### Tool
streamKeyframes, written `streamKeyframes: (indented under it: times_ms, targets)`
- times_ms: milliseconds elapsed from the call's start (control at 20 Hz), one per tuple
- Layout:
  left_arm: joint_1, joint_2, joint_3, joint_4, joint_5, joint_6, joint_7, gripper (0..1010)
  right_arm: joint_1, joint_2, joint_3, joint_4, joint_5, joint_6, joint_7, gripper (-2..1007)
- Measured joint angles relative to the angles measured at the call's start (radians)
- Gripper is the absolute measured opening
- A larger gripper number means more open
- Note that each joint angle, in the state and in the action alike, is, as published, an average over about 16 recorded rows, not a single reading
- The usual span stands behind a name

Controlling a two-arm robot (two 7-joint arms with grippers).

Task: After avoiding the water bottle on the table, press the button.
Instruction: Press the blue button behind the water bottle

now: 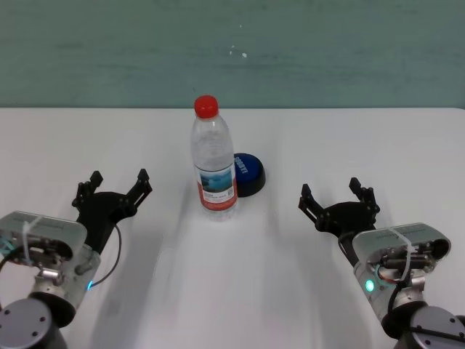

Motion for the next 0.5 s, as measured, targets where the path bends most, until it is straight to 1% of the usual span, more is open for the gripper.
streamKeyframes:
  times_ms: [500]
  targets:
    - [0.0,0.0,0.0,0.0,0.0,0.0,0.0,1000,0.0,0.0,0.0,0.0,0.0,0.0,0.0,1004]
